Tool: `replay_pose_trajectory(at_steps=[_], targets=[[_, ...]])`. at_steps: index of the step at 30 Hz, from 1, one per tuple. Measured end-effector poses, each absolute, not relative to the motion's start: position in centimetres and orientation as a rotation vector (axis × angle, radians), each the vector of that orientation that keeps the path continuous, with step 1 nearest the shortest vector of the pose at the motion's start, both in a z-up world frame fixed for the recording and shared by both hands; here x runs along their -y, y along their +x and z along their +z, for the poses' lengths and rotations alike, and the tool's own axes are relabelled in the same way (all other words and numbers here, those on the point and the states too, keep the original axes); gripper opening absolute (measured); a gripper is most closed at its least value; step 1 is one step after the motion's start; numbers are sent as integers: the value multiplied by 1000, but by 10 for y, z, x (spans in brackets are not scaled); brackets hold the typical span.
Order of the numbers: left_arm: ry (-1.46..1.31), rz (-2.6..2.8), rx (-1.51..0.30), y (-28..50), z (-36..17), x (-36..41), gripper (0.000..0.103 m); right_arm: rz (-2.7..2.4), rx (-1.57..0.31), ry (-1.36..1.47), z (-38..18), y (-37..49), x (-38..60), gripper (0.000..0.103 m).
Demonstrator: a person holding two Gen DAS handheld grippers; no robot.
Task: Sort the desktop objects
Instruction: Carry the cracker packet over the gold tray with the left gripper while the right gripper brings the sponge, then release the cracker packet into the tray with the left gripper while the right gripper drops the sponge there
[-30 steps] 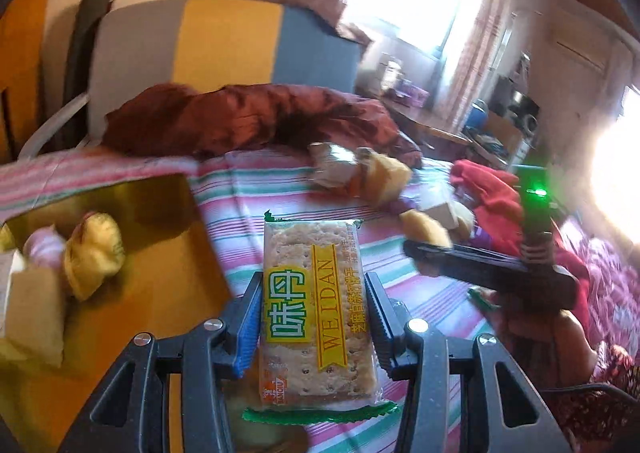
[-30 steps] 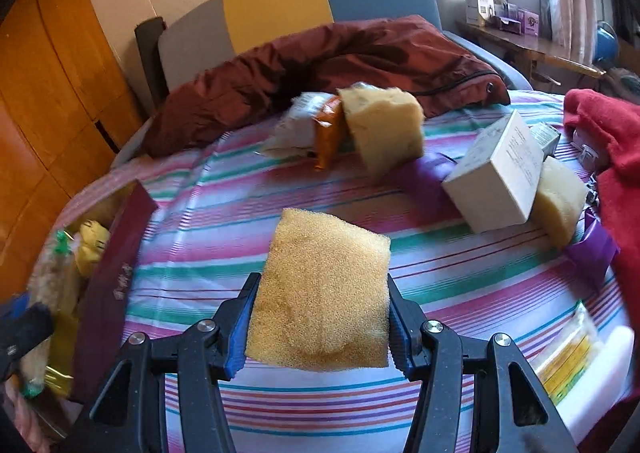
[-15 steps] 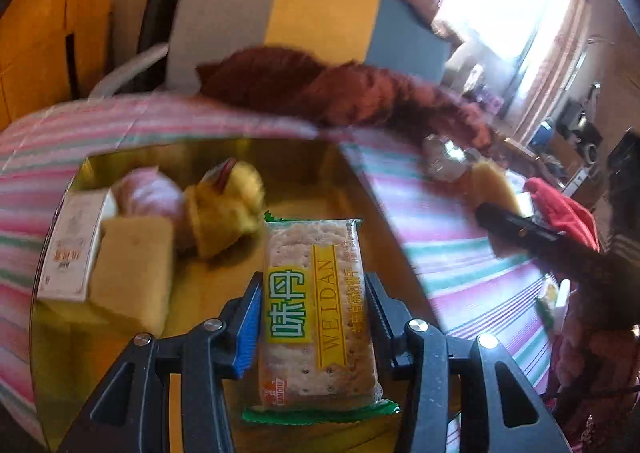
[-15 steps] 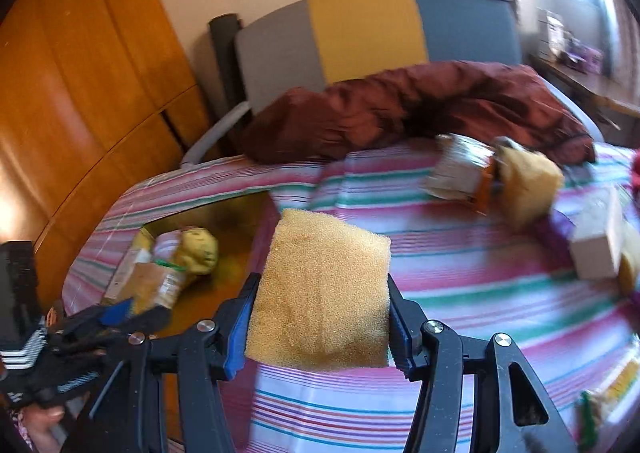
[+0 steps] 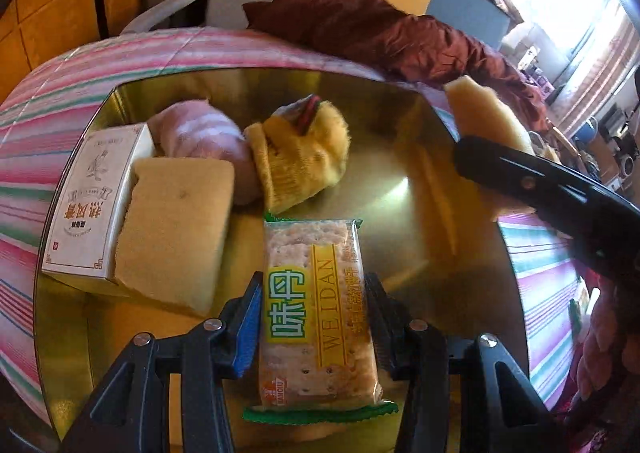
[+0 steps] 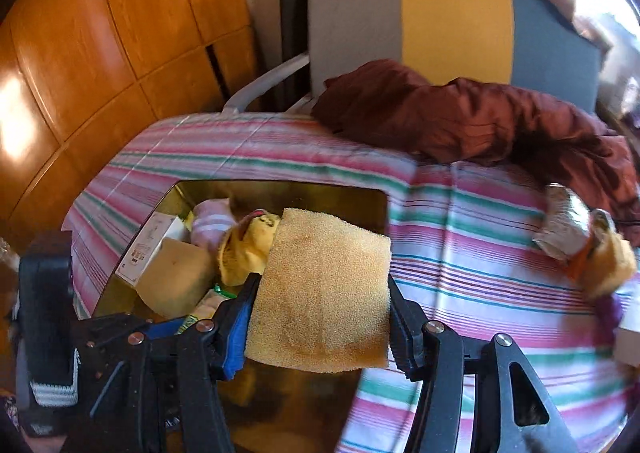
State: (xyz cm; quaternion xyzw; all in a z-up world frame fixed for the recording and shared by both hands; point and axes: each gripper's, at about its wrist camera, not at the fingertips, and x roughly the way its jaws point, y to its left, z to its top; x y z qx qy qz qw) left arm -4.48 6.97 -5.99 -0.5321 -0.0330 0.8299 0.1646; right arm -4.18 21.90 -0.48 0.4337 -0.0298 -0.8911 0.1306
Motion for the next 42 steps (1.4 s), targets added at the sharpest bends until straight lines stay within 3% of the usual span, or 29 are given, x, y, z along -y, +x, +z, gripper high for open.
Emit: replay_pose_trajectory(at_steps=[7,9,10,14,22,28,39,42], targets=[[-1584,2407,98,-55,-66,-70,48,-2594,97,1330,-22,-81,-210,61],[-1609,2418,121,-59,-66,-71,49,-2607,112,1323,-23,-92,-209,85],[-1620,2423,148,-60,-66,-70,49,-2636,108,1325,-22,-94,-208,88],[-1629,2429,262,-60,-64,-64,51,-2653,214,1274,-12,-88,-219,88],[-1565,2507,217,-48,-48,-72,54,-2719,384,1171,4,-39,-255,88],[-1471,2523,192,-34,-39,-87,54,-2871,361,1155,12,7,-284,88],[-1276,2419,27,8,-14,-136,54,-3198,356,1502,-15,80,-392,88],[-1234,2397,-12,20,-10,-147,54,-3313,465,1657,-19,93,-446,88]])
